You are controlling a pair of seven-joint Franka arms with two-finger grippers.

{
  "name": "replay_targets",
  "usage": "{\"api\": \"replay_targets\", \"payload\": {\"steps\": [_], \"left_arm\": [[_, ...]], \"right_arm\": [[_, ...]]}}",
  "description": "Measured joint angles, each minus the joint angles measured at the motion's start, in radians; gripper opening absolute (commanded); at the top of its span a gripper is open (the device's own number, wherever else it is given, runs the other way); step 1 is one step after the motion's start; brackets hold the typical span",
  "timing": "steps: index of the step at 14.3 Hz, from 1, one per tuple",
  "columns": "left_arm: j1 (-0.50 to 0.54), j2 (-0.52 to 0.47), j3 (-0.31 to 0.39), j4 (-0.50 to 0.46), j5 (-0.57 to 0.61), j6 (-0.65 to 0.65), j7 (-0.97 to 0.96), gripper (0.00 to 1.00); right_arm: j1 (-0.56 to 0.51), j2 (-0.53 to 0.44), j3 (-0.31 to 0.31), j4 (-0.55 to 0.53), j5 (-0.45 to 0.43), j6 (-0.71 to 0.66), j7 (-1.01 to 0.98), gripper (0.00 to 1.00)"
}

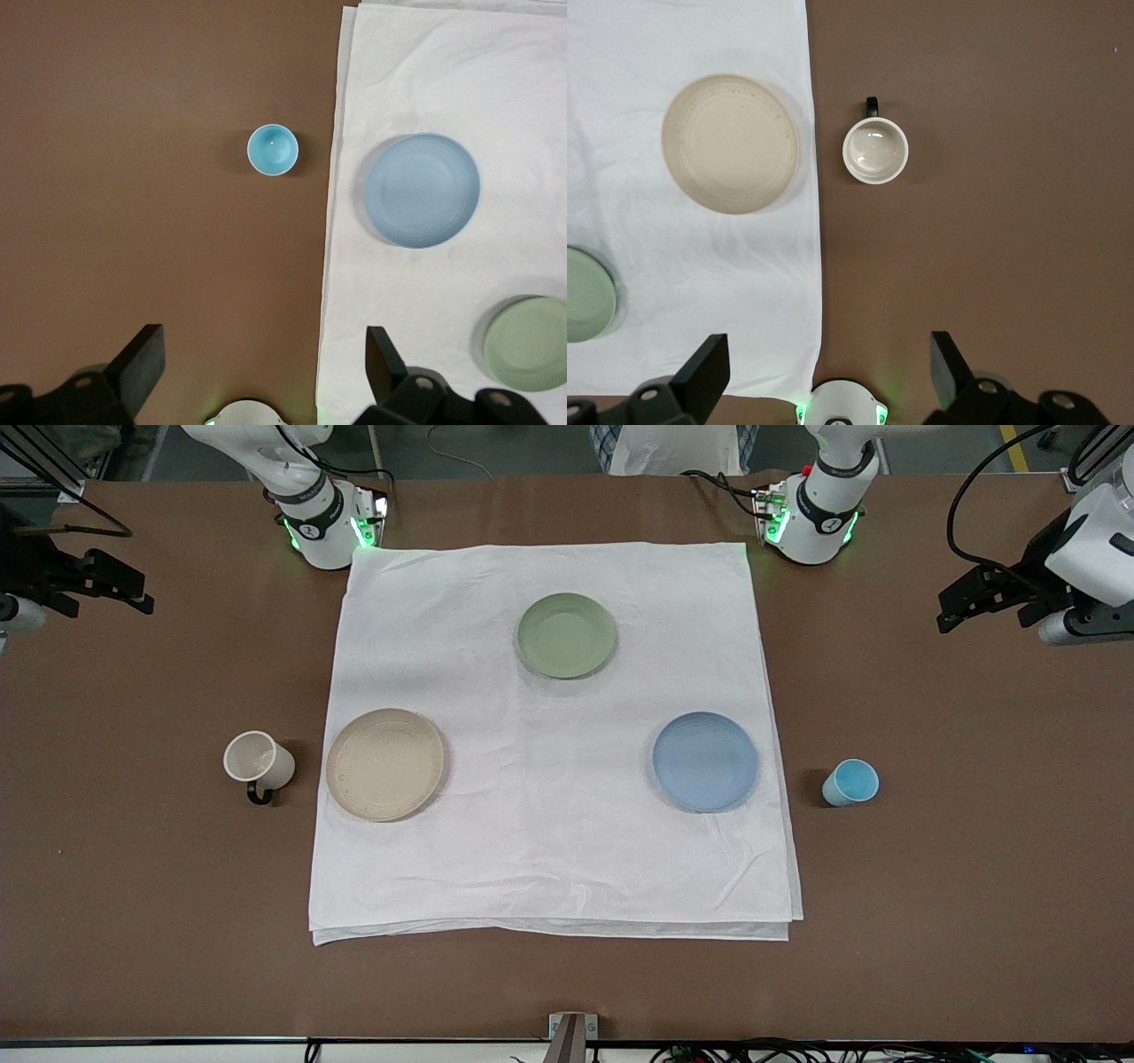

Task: Place blue cup in blue plate and white mug in gray plate
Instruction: 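Reach the left gripper toward the blue cup while the right gripper reaches the mug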

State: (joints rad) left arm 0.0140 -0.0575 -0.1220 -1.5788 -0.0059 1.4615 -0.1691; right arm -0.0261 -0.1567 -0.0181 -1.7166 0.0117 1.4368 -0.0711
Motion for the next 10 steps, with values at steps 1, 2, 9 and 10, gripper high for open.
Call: {"api": "replay_targets", "payload": {"steps": [1, 2, 9, 10], "left_arm": [[0.000, 0.001, 0.002, 0.000, 0.000, 0.000, 0.000, 1.00], [0.000, 0.003, 0.004, 0.000, 0.000, 0.000, 0.000, 1.00], [0.002, 0.108, 0.011, 0.001, 0.030, 0.049, 0.000, 1.00], [0.002, 0.145, 0.012, -0.001, 0.036, 0.079, 0.000, 1.00]], "right_arm": [[0.001, -0.002, 0.002, -0.001, 0.000, 0.000, 0.000, 1.00], [0.001, -0.002, 0.003, -0.002, 0.000, 0.001, 0.000, 1.00], [0.003, -0.003, 0.004, 0.016, 0.000, 0.017, 0.000, 1.00], [0.003, -0.003, 0.004, 0.025, 0.000, 0.018, 0.000, 1.00]]}}
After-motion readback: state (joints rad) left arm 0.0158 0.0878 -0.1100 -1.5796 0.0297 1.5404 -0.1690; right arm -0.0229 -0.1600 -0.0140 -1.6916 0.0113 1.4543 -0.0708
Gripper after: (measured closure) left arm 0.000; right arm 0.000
